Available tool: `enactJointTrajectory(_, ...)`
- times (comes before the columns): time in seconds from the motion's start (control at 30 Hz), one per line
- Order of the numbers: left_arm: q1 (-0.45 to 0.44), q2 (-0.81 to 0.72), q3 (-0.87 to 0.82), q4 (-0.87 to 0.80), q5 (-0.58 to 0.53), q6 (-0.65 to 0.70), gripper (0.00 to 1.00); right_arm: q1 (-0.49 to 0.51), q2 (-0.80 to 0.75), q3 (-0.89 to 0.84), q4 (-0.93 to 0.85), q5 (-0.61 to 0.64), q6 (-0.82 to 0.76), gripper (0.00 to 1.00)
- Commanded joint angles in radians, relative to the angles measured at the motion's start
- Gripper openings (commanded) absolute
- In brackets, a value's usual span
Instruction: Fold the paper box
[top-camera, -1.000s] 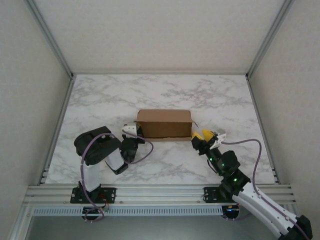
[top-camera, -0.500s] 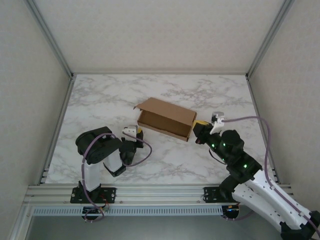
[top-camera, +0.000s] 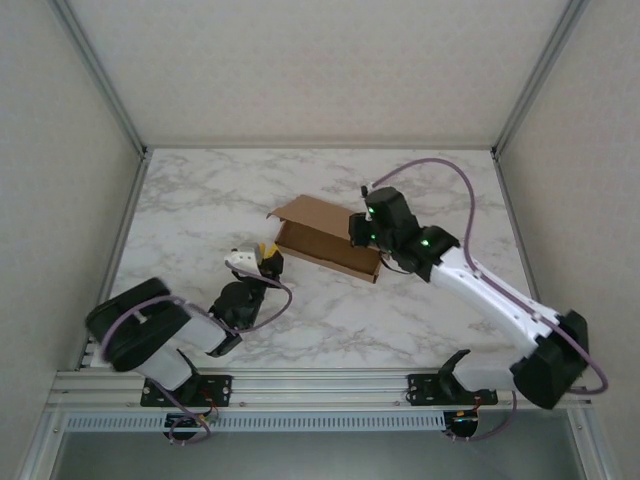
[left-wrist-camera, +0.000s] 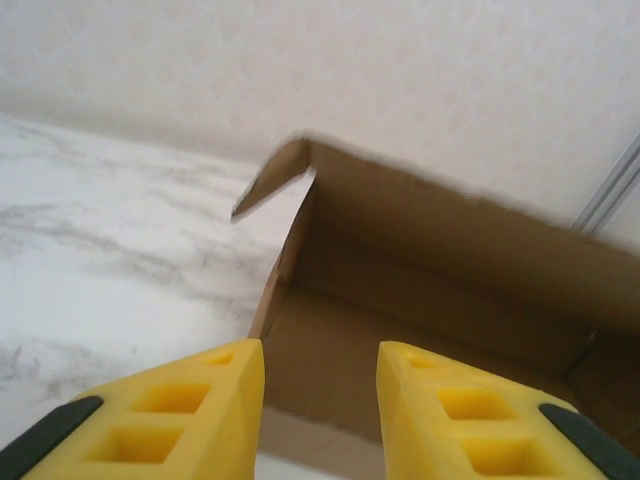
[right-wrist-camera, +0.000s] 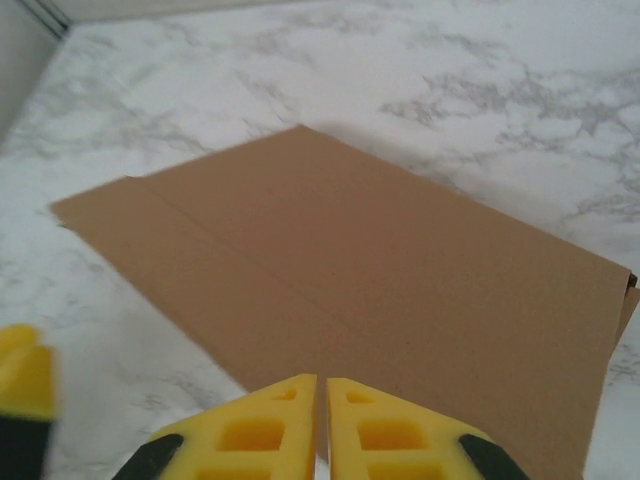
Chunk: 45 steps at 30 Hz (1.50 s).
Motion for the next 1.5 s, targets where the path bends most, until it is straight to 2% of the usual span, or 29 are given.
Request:
enactJointTrajectory(0.0,-0.048,-0.183,0.091,-0.403,-0.095,-0.086,0.35,-0.015,0.089,0.084,-0.083,0.010,-0.029,0.11)
enactJointTrajectory(0.07,-0.075,-0.276,0.133,-0.537,-0.162,-0.114,0.33,-0.024,0.156,0.113,-0.094,-0.013,-0.035,0.11)
enactJointTrajectory(0.13,-0.077,-0.360,0.175,-0.650,-0.169,-0.137,0.32,-0.030,0.207,0.131,-0.100,-0.034,-0.039,0.11)
enactJointTrajectory(0.27,-0.062,-0.436,0.279,-0.807,-0.119,-0.073,0.42,-0.040,0.278,0.125,-0.093,-0.080,-0.050,0.11)
enactJointTrajectory(0.37,0.025,-0.424,0.386,-0.918,-0.036,-0.132,0.44,-0.044,0.304,0.093,-0.077,-0.113,-0.051,0.11)
enactJointTrajectory(0.47,0.149,-0.338,0.521,-1.039,0.083,-0.182,0.47,-0.048,0.301,0.022,-0.026,-0.146,-0.045,0.11)
enactJointTrajectory(0.63,0.279,-0.083,0.800,-1.178,0.295,-0.135,0.56,-0.069,0.282,-0.059,0.013,-0.189,-0.030,0.13)
enactJointTrajectory(0.7,0.315,0.045,0.925,-1.258,0.358,-0.121,0.58,-0.084,0.260,-0.071,0.008,-0.205,-0.026,0.18)
enactJointTrajectory(0.77,0.354,0.173,1.036,-1.331,0.460,-0.114,0.60,-0.103,0.215,-0.085,0.002,-0.211,-0.018,0.30)
enactJointTrajectory(0.87,0.396,0.294,1.122,-1.373,0.582,-0.103,0.61,-0.142,0.130,-0.112,-0.005,-0.218,-0.004,0.41)
enactJointTrajectory(1.03,0.428,0.362,1.111,-1.356,0.709,-0.136,0.61,-0.255,0.048,-0.172,0.001,-0.289,0.020,0.48)
enactJointTrajectory(1.2,0.435,0.379,1.047,-1.321,0.764,-0.157,0.62,-0.359,0.100,-0.181,0.015,-0.371,0.031,0.53)
enactJointTrajectory(1.37,0.440,0.385,0.992,-1.307,0.815,-0.174,0.62,-0.409,0.129,-0.207,0.030,-0.337,0.039,0.56)
enactJointTrajectory(1.47,0.440,0.389,0.982,-1.326,0.817,-0.164,0.62,-0.435,0.130,-0.232,0.038,-0.312,0.042,0.63)
